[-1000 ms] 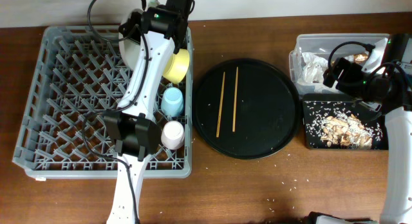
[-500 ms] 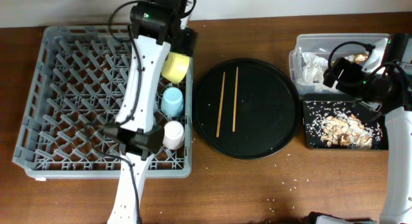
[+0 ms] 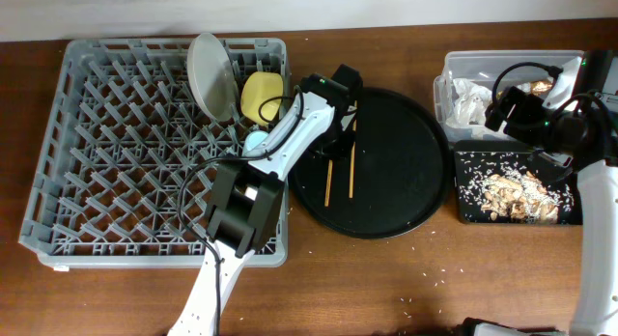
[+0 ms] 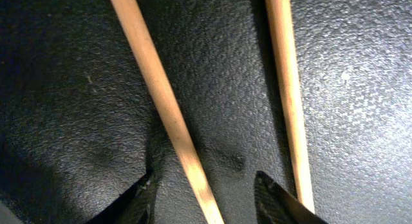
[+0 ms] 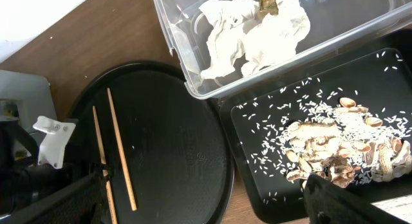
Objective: Sort waste into correct bins and load items into the dishwasher rack
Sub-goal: 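Grasp one chopstick with the left gripper and put it in the rack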
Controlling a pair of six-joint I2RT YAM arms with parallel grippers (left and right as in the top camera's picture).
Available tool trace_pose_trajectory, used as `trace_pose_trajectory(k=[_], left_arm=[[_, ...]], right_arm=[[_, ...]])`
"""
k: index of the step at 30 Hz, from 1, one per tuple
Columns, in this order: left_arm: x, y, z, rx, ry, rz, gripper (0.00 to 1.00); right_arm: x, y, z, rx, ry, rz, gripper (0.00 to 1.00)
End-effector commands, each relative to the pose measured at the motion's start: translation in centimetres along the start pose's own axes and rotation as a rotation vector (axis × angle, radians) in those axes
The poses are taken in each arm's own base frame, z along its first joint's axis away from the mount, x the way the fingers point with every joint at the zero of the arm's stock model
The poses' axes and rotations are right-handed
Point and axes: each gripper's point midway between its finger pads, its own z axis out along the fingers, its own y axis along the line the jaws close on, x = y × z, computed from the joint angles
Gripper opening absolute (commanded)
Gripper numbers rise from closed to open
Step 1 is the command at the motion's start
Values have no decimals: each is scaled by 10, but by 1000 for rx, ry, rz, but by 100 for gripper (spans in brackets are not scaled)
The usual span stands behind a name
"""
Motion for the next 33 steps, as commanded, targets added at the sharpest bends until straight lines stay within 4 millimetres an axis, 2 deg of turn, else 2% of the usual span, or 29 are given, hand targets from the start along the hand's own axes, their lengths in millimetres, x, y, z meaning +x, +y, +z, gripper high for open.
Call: trace_pose_trajectory(k=[1, 2, 3, 5, 6, 8, 10, 11, 12, 14, 15, 16, 18, 19, 20, 22, 24, 25, 27, 28, 29, 30, 32, 33], left_arm=[[5, -2, 6, -30, 9, -12, 13], [5, -2, 6, -36, 9, -11, 5], [5, -3, 7, -36, 9, -9, 1], [5, -4, 6, -35, 8, -7, 1], [4, -5, -2, -33, 0, -6, 1], [-4, -10, -37, -25, -54, -1, 1], [-13, -19, -99, -10, -158, 10, 1], [-11, -15, -130, -43, -202, 9, 1], [-5, -8, -148, -86, -218, 5, 1], [21, 17, -188, -209, -222, -16, 1], [34, 36, -204, -298, -209, -33, 1], [56, 68, -224, -415, -185, -123, 1], [69, 96, -241, -394, -196, -209, 1], [75, 106, -242, -368, -185, -244, 1], [84, 128, -237, -359, -148, -301, 1], [97, 163, -218, -371, -74, -379, 1], [93, 196, -195, -374, -82, -430, 1], [88, 201, -176, -323, -75, -358, 1], [84, 198, -152, -261, -67, -300, 2], [85, 200, -143, -261, -60, -300, 15], [86, 200, -139, -260, -54, -300, 39], [87, 200, -138, -260, -53, -300, 47], [83, 198, -141, -250, -70, -299, 48], [77, 189, -150, -204, -94, -295, 48]], right_arm=[[-2, -4, -1, 14, -8, 2, 98], [-2, -4, -1, 14, -8, 2, 98], [-2, -4, -1, 14, -8, 2, 99], [-2, -4, -1, 14, -8, 2, 98], [-2, -4, -1, 14, -8, 2, 98], [-2, -4, -1, 14, -8, 2, 98], [-2, -4, -1, 14, -8, 3, 98], [-2, -4, -1, 14, -8, 2, 98], [-2, -4, -1, 14, -8, 2, 98], [-2, -4, -1, 14, -8, 2, 98], [-2, -4, -1, 14, -8, 2, 98], [-2, -4, -1, 14, -8, 2, 99], [-2, -4, -1, 14, -8, 3, 98], [-2, -4, -1, 14, -8, 2, 98], [-2, -4, -1, 14, -8, 2, 98], [-2, -4, -1, 14, -8, 2, 99], [-2, -4, -1, 14, -8, 2, 98], [-2, -4, -1, 14, -8, 2, 98], [-2, -4, -1, 14, -8, 2, 99], [-2, -4, -1, 14, -8, 2, 98], [-2, -4, -1, 14, -8, 2, 98], [-2, -4, -1, 14, -8, 3, 98], [-2, -4, -1, 14, -8, 2, 99], [-2, -4, -1, 14, -8, 2, 98]])
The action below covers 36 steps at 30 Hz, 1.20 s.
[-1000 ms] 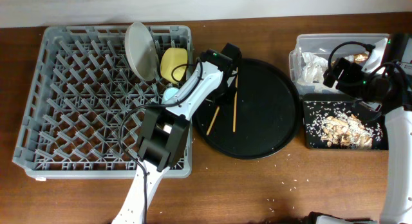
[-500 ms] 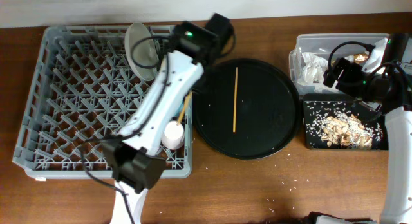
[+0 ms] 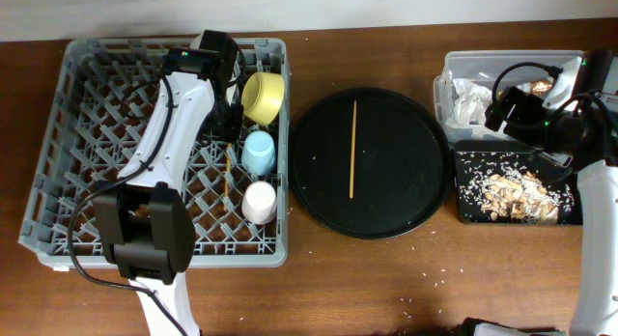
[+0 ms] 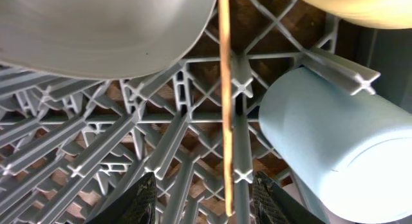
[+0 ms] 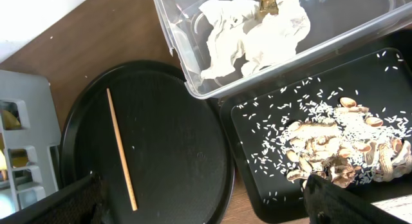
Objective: Sort waste into correct bins and load items into the dishwasher rack
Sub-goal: 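Grasp one chopstick with the left gripper and put it in the rack, then grasp the second chopstick with the left gripper and put it in the rack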
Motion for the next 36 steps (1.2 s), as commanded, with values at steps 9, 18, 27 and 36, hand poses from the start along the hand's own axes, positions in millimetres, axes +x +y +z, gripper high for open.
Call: trace_pose_trajectory(k=[9, 18, 27, 36], left_arm=[[-20, -271, -44, 285, -281, 193, 53], [-6, -294, 79, 178, -111, 125, 34], [-11, -295, 66, 185, -113, 116, 0], [-57, -139, -152, 118, -393, 118, 1]], right_arm=[[-2, -4, -1, 14, -8, 3, 98], [-2, -4, -1, 14, -8, 3, 98], [-2, -4, -1, 14, -8, 3, 98], [-2, -4, -1, 14, -8, 3, 98]])
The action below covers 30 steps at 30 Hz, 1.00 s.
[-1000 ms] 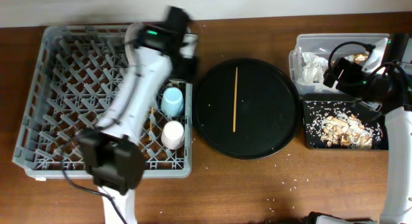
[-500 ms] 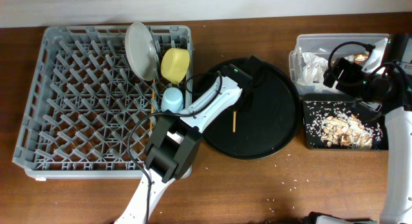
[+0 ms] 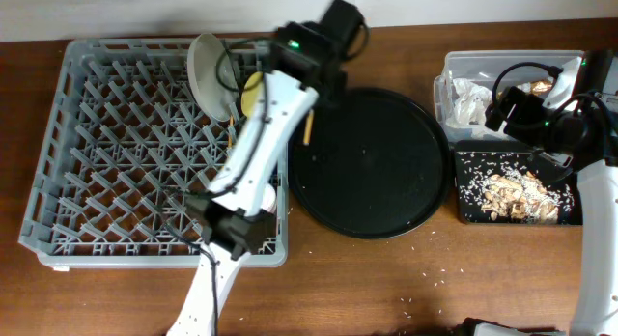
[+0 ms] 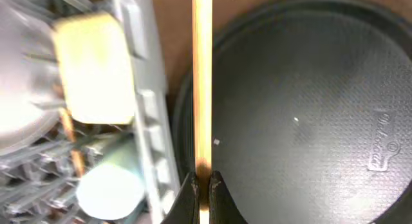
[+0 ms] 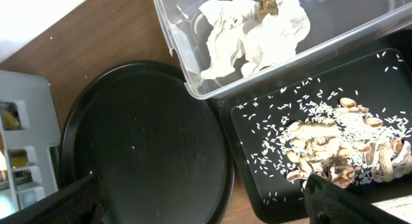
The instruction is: Sort waste into correct bins and load items into the dishwasher rack
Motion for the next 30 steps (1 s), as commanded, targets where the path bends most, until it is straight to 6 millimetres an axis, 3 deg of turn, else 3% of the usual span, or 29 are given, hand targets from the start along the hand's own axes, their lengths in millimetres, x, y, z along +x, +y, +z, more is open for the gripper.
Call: trace_pose_trajectory(k=[1, 2, 4, 5, 7, 9, 11, 14, 18, 19, 20, 21, 22, 25, 27, 29, 30], left_arm=[[-16, 45, -48, 3, -99, 33, 1], [-16, 86, -64, -71, -111, -16, 1], [4, 125, -59, -115, -21, -74, 1], [17, 137, -44, -135, 53, -86, 1], [61, 153, 7, -190, 279, -62, 1], [93, 158, 51, -209, 402, -54, 1], [110, 164, 70, -227, 446, -107, 1], [114, 175, 76, -233, 455, -142, 1], [114, 174, 76, -230, 454, -163, 1], [114, 174, 76, -230, 453, -162, 8], [114, 174, 76, -230, 454, -162, 29], [114, 174, 76, -230, 454, -162, 35], [114, 174, 76, -229, 455, -162, 36], [98, 176, 40, -223, 388, -172, 35], [68, 176, -31, -187, 192, -203, 34], [50, 165, -125, -63, -80, -238, 28], [52, 164, -163, -33, -180, -245, 64]], right_arm=[[-2, -4, -1, 15, -7, 2, 98], [-2, -4, -1, 15, -7, 2, 98], [-2, -4, -1, 15, -7, 2, 98], [-2, -4, -1, 15, -7, 2, 99], [-2, -4, -1, 15, -7, 2, 98], [-2, -4, -1, 15, -7, 2, 98], [-2, -4, -1, 15, -7, 2, 99], [-2, -4, -1, 15, -7, 2, 98], [-2, -4, -1, 15, -7, 2, 98], [-2, -4, -1, 15, -7, 2, 99], [-2, -4, -1, 15, -7, 2, 99], [-2, -4, -1, 15, -7, 2, 98], [-2, -4, -1, 15, -7, 2, 98], [-2, -4, -1, 15, -7, 2, 98], [-2, -4, -1, 15, -7, 2, 99], [-2, -4, -1, 15, -7, 2, 99], [-2, -4, -1, 15, -7, 2, 98]])
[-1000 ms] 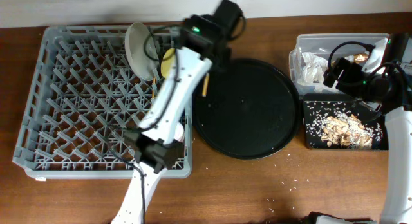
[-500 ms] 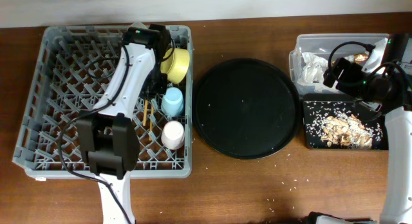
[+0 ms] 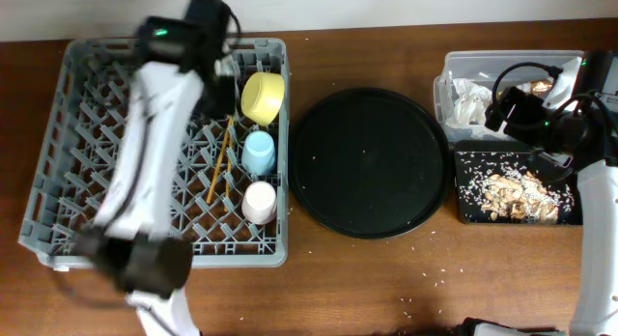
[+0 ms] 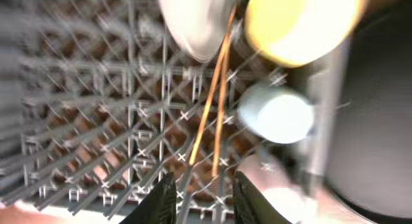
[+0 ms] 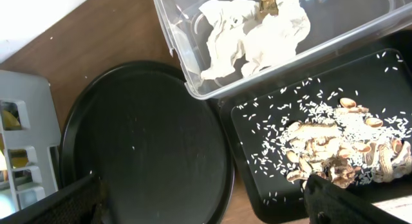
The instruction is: Sort waste into correct bins and load items into the dishwasher rack
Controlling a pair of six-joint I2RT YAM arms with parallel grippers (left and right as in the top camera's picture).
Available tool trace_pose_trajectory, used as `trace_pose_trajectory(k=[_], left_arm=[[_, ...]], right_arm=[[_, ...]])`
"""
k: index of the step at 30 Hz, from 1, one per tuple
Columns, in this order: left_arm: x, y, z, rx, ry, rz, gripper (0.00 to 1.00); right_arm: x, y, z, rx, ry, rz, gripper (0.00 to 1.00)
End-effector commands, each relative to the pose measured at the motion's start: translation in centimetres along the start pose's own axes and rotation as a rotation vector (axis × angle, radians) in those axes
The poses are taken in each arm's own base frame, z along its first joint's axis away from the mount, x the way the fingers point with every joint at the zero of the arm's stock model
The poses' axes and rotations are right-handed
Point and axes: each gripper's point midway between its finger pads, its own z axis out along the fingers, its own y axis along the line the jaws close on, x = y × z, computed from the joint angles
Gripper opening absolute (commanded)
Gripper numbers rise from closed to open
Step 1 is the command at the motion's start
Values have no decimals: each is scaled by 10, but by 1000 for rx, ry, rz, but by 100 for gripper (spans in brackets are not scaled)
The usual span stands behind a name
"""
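Two wooden chopsticks (image 3: 220, 160) lie side by side in the grey dishwasher rack (image 3: 58, 133), just left of the blue cup (image 3: 259, 153). In the left wrist view the chopsticks (image 4: 215, 114) run from under the grey bowl (image 4: 193, 18) towards my left gripper (image 4: 203, 201), which hangs open above the rack with nothing between its fingers. The round black tray (image 3: 372, 162) holds no items. My right gripper (image 5: 205, 201) stands wide open over the bins at the right.
A yellow cup (image 3: 261, 97) and a white cup (image 3: 259, 201) also sit at the rack's right side. A clear bin (image 3: 454, 85) holds crumpled paper (image 5: 244, 31). A black rectangular tray (image 3: 473, 206) holds rice and peanut shells (image 5: 335, 147).
My left gripper held the second chopstick over the round tray's left edge. Now that chopstick lies in the rack beside the first, and the gripper is open above the rack. The right arm has not moved.
Both chopsticks lay on the round tray, my left gripper open around one. Then one lay in the rack and one stayed on the tray. Then the left gripper was shut on the second, the tray bare. Now both rest in the rack.
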Motion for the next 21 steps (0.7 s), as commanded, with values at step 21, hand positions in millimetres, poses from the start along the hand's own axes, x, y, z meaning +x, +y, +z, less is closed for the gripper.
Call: trace_pose_trajectory(k=[21], left_arm=[[66, 37, -186, 164, -402, -67, 99]], right_arm=[[24, 59, -118, -86, -314, -264, 99]])
